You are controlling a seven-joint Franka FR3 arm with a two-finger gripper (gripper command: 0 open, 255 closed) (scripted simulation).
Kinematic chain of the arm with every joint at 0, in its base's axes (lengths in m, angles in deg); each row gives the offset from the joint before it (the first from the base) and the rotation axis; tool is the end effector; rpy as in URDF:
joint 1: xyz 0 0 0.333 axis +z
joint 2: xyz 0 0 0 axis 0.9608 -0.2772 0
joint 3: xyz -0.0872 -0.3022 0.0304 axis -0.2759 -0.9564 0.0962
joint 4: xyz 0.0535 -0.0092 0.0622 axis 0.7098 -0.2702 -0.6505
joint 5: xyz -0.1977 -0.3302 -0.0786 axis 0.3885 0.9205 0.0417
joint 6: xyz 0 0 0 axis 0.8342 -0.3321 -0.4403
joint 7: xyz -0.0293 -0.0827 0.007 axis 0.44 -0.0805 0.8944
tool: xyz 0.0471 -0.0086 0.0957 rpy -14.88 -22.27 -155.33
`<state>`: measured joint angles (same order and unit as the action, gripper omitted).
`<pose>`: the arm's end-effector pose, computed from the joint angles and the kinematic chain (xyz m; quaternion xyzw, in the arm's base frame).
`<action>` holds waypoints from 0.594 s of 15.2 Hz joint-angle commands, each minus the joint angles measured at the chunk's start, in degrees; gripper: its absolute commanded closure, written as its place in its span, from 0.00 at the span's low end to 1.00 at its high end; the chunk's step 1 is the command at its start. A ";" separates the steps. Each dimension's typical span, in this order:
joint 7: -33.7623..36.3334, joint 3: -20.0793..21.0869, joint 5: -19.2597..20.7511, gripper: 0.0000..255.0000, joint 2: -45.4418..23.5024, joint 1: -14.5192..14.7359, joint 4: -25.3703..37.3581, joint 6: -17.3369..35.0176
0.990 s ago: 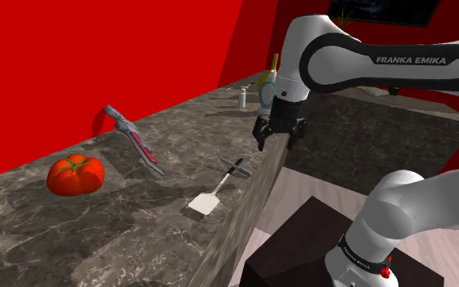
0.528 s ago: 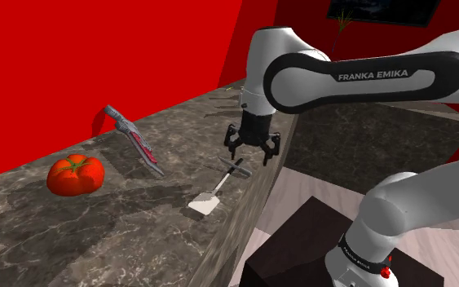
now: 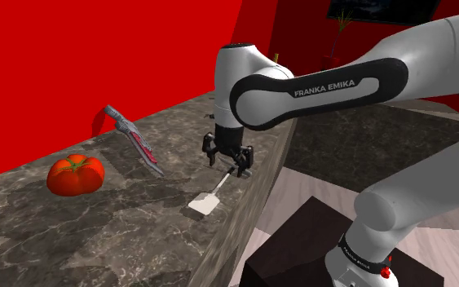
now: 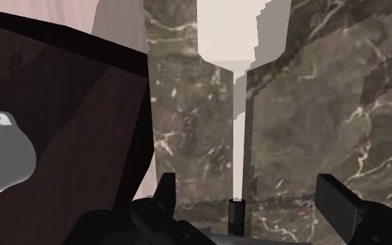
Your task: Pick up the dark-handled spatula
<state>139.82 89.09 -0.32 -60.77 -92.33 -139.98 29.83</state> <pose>0.3838 0.2652 0.4652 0.8159 -0.5772 0.0275 0.0187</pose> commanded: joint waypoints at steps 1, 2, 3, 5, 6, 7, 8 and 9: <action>0.62 0.81 0.13 0.00 -0.73 -0.29 -1.00 1.72; 0.74 1.13 0.17 0.00 -1.01 -0.36 -1.55 2.54; 0.87 1.45 0.23 0.00 -1.32 -0.45 -2.10 3.36; 1.09 1.98 0.34 0.00 -1.84 -0.60 -2.94 4.67; 1.09 1.97 0.33 0.00 -1.84 -0.60 -2.94 4.67; 1.12 2.00 0.39 1.00 -1.90 -0.65 -2.83 4.63; 1.10 1.99 0.40 1.00 -1.91 -0.66 -2.84 4.64; 1.10 1.99 0.40 1.00 -1.91 -0.66 -2.84 4.64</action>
<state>140.92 91.07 0.07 -62.67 -92.98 -142.81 34.44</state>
